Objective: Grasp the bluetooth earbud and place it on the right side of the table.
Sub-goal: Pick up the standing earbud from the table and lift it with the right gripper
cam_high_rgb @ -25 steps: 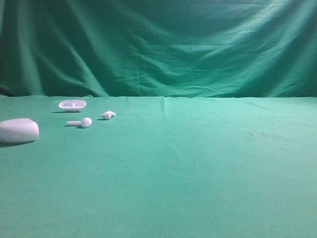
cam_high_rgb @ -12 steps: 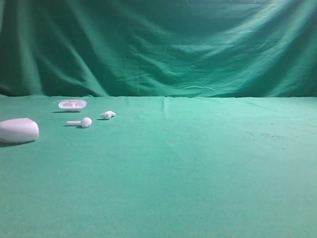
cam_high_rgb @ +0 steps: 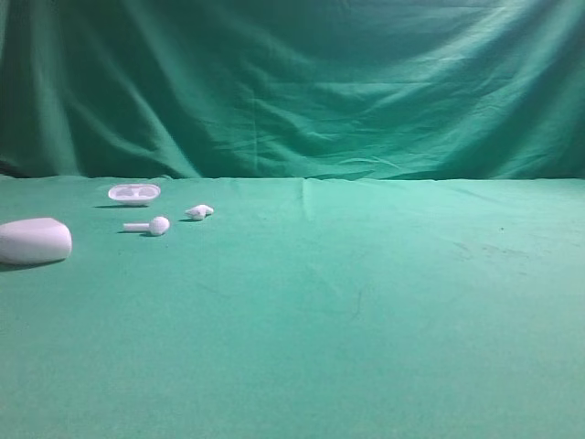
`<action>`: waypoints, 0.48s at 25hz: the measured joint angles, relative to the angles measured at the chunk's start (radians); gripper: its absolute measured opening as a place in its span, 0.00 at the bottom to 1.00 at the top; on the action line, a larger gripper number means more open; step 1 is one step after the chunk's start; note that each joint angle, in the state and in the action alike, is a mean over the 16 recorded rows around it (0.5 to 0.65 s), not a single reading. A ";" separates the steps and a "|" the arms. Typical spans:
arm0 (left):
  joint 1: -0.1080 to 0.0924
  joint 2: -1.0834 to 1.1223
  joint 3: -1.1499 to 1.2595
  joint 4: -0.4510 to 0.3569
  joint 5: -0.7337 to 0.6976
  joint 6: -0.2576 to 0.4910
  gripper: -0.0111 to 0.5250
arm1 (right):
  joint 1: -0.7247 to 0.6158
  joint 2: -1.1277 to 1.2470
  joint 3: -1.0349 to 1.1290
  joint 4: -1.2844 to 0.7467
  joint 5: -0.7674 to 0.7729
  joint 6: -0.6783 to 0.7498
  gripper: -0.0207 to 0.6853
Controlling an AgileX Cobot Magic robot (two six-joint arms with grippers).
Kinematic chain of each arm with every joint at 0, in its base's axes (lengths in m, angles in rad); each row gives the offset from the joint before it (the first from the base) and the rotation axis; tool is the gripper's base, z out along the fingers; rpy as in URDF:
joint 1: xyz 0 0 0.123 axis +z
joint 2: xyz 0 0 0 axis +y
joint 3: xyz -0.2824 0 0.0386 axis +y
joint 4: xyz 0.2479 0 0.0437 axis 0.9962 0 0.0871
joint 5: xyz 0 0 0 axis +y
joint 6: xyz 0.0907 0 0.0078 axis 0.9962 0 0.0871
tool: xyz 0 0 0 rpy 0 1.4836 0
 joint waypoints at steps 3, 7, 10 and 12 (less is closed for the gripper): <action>0.000 0.000 0.000 0.000 0.000 0.000 0.02 | 0.022 0.133 -0.074 0.026 0.094 -0.031 0.03; 0.000 0.000 0.000 0.000 0.000 0.000 0.02 | 0.088 0.306 -0.164 0.049 0.155 -0.097 0.03; 0.000 0.000 0.000 0.000 0.000 0.000 0.02 | 0.160 0.443 -0.249 0.045 0.194 -0.127 0.03; 0.000 0.000 0.000 0.000 0.000 0.000 0.02 | 0.216 0.541 -0.321 0.036 0.228 -0.136 0.03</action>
